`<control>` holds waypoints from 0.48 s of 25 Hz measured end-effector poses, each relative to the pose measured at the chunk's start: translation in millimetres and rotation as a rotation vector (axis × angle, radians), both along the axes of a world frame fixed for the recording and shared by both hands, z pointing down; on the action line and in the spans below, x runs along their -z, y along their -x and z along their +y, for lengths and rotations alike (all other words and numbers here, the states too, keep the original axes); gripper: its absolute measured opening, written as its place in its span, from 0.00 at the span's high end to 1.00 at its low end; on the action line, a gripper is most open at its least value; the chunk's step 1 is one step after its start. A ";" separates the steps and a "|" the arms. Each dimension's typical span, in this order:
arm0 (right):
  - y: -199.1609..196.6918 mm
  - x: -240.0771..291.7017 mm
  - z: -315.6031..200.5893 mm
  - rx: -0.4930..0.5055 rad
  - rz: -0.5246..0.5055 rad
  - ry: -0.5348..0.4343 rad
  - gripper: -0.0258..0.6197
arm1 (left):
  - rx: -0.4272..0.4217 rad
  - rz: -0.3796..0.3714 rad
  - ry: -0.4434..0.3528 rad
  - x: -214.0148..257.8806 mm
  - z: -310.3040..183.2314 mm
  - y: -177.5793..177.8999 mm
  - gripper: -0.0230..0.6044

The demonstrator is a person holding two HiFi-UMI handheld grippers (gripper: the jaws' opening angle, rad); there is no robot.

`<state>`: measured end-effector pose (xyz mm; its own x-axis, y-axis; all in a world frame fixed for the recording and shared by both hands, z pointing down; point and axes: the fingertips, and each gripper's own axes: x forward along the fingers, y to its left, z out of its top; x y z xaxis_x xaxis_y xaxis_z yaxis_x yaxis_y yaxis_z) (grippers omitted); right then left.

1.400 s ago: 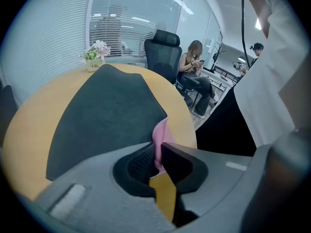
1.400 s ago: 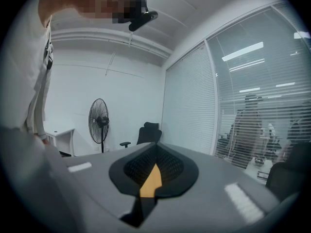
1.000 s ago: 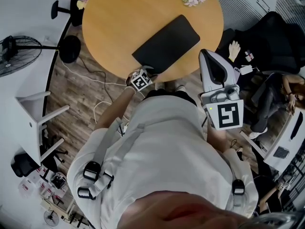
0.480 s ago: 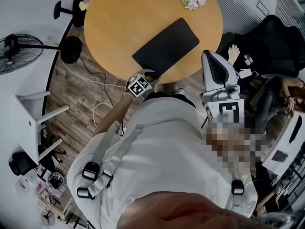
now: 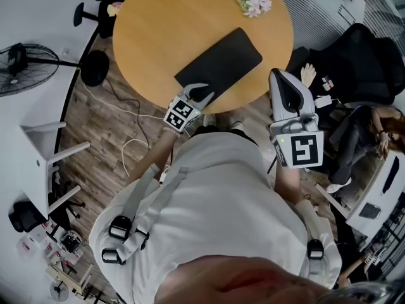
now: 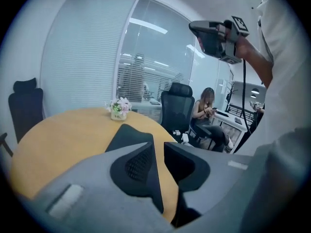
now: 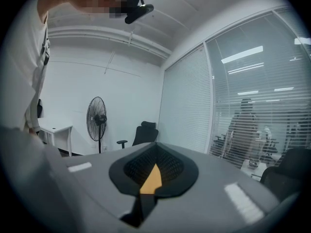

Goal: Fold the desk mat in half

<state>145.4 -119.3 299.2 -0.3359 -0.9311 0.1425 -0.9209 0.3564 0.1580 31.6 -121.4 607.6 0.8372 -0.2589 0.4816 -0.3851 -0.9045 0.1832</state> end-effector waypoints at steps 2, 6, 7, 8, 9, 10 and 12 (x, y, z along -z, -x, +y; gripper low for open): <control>-1.3 1.0 1.7 0.001 -0.001 0.000 0.95 | 0.038 0.045 -0.032 26.1 -11.1 -2.7 0.85; -4.6 2.7 5.4 0.004 0.000 0.001 0.95 | 0.104 0.131 -0.112 84.8 -28.5 -7.0 0.91; -5.5 3.0 6.3 0.004 0.001 0.001 0.95 | 0.118 0.151 -0.135 100.2 -31.2 -7.8 0.91; -6.5 3.2 7.1 0.004 0.002 0.001 0.95 | 0.131 0.171 -0.157 115.5 -33.3 -8.7 0.92; -7.6 3.4 7.9 0.004 0.002 0.001 0.95 | 0.144 0.191 -0.176 130.3 -34.9 -9.5 0.92; -8.7 3.5 8.5 0.004 0.002 0.001 0.95 | 0.157 0.210 -0.194 144.7 -36.1 -10.3 0.92; -10.3 3.7 9.8 0.004 0.001 0.001 0.95 | 0.180 0.244 -0.226 171.5 -37.4 -11.5 0.92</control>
<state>155.7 -109.5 295.5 -0.3396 -0.9295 0.1437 -0.9193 0.3603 0.1585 43.1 -158.8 436.2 0.8519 -0.4890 0.1876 -0.5110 -0.8545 0.0932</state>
